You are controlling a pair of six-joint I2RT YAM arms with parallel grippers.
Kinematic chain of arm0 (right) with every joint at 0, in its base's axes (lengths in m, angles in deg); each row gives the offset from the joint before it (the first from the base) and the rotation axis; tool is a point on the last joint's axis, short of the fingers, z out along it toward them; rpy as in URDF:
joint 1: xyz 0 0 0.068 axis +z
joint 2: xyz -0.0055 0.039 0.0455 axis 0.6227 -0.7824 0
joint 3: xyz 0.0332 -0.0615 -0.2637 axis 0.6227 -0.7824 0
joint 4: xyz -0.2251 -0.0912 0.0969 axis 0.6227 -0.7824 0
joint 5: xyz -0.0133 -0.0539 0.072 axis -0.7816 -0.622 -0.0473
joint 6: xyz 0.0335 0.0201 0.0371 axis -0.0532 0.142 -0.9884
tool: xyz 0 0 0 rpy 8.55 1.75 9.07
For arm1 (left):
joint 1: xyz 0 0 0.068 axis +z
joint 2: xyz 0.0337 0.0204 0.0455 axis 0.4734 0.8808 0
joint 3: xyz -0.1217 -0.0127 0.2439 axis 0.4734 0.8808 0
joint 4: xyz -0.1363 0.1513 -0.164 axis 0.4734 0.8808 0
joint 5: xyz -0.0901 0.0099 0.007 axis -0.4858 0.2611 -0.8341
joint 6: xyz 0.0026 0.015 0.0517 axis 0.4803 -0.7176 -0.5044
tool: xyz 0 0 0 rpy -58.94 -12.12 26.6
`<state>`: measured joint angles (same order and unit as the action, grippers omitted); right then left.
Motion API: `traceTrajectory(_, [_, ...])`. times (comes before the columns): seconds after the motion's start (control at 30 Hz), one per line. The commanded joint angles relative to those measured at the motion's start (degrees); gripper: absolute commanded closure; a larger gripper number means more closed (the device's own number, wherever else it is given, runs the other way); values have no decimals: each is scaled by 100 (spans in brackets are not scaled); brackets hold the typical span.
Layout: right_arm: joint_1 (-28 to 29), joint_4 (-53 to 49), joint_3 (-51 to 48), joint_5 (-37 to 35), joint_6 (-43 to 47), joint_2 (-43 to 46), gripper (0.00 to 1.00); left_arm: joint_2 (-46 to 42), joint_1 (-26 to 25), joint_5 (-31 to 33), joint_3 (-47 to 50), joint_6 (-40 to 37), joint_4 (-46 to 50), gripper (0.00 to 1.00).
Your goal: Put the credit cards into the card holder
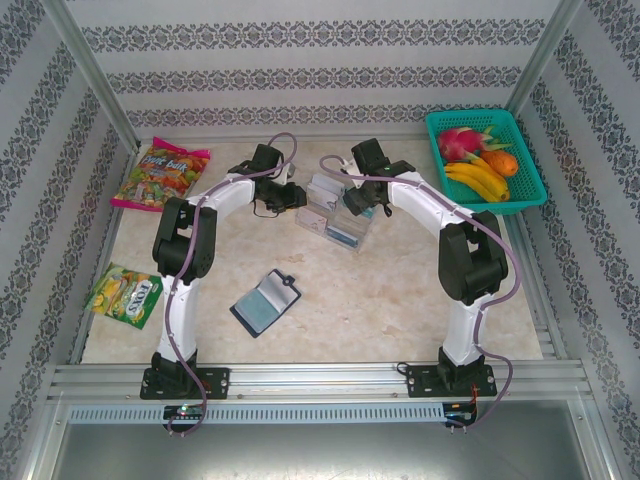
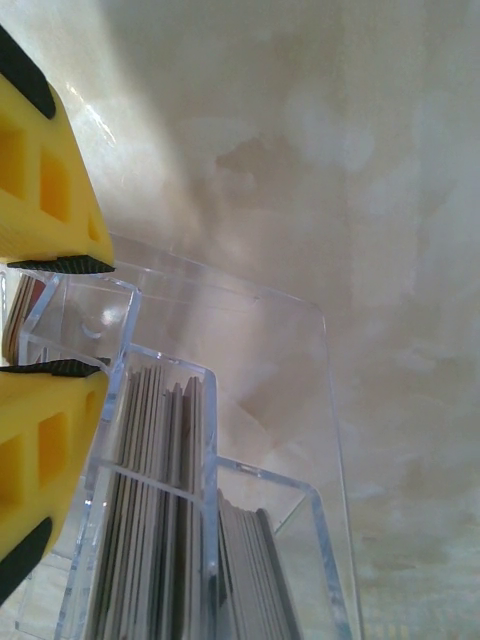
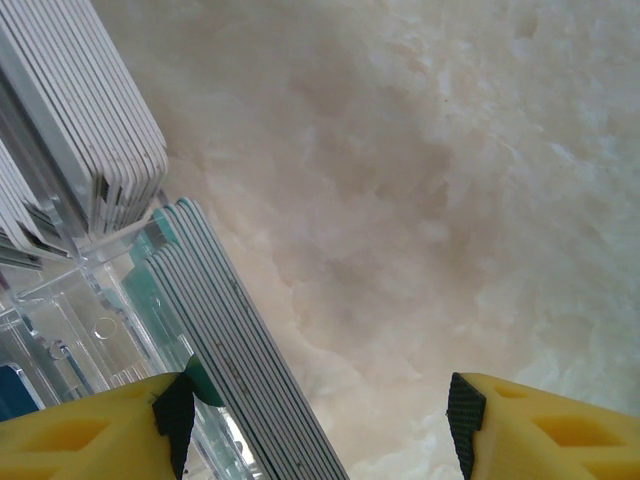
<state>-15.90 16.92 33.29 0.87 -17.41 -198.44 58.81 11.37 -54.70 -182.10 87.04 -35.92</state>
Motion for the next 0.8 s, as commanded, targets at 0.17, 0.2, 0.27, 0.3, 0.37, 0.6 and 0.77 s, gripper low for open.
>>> traceTrajectory(0.17, [-90, 53, -67, -199, -45, 213, 31, 112, -38, 367, 188, -113, 229, 68])
traceTrajectory(0.2, [-95, 60, -68, -166, -56, 238, 31, 106, -41, 367, 180, -113, 229, 68])
traceTrajectory(0.27, [-90, 80, -78, -99, -75, 295, 31, 107, -35, 352, 170, -112, 237, 68])
traceTrajectory(0.3, [-91, 80, -68, -80, -84, 302, 31, 108, -41, 350, 161, -113, 242, 68])
traceTrajectory(0.37, [-90, 84, -59, -78, -99, 331, 31, 99, -34, 350, 160, -117, 256, 68])
traceTrajectory(0.6, [-99, 36, -15, -43, -96, 347, 32, 108, -38, 348, 144, -113, 256, 68])
traceTrajectory(0.77, [-110, 36, -74, 50, -102, 355, 34, 116, -37, 342, 119, -113, 264, 68])
